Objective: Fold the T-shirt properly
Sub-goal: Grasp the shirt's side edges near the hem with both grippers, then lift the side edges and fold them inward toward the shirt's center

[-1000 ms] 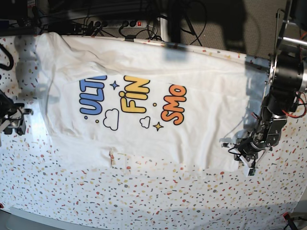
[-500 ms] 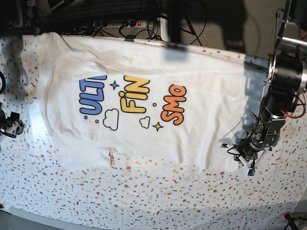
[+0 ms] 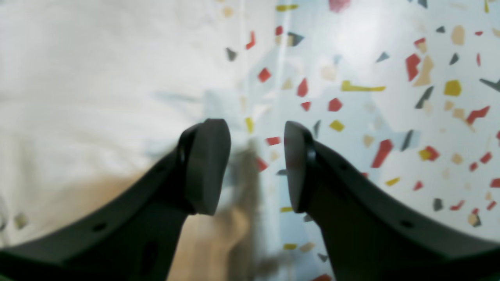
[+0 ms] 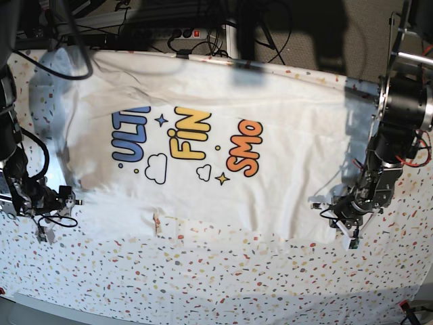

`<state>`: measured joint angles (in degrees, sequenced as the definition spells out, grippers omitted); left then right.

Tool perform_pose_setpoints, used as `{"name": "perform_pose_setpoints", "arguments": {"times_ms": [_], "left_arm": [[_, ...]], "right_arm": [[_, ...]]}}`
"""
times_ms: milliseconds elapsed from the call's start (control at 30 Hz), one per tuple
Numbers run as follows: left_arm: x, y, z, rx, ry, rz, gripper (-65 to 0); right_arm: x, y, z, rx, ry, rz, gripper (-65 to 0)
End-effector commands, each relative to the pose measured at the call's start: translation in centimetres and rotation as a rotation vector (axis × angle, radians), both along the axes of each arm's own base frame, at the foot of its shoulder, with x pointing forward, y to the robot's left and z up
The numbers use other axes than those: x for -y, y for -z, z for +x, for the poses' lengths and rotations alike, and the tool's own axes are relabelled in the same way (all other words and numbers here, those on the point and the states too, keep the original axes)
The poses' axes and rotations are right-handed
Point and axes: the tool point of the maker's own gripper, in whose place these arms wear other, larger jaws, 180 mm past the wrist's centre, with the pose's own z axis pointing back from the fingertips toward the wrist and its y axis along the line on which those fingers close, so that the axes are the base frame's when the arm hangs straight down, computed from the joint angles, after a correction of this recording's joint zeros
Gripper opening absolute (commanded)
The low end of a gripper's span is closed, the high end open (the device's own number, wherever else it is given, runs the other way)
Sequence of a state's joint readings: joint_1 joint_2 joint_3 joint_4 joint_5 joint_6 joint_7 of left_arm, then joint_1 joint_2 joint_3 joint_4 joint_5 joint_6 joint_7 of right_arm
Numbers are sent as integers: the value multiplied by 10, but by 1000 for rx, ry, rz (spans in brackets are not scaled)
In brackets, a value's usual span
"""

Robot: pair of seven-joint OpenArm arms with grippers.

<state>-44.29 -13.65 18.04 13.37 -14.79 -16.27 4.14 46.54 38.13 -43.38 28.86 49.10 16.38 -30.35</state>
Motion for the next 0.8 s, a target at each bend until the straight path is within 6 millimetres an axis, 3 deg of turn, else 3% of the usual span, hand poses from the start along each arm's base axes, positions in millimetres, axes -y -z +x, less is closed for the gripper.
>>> {"name": "perform_pose_setpoints", "arguments": {"times_ms": [0,367,767], "left_arm": [[-6,-14,10,22,-5,12,-650],[-6,-13,10,22,-4,14,-650],[-6,-10,8,-2,-4,17,-650]], "right_arm": [[5,-19,17,52,17,-3,-385],[-26,7,28,-6,-88,-85,-385],[-4,8,19,-36,-58,-134,-385]]}}
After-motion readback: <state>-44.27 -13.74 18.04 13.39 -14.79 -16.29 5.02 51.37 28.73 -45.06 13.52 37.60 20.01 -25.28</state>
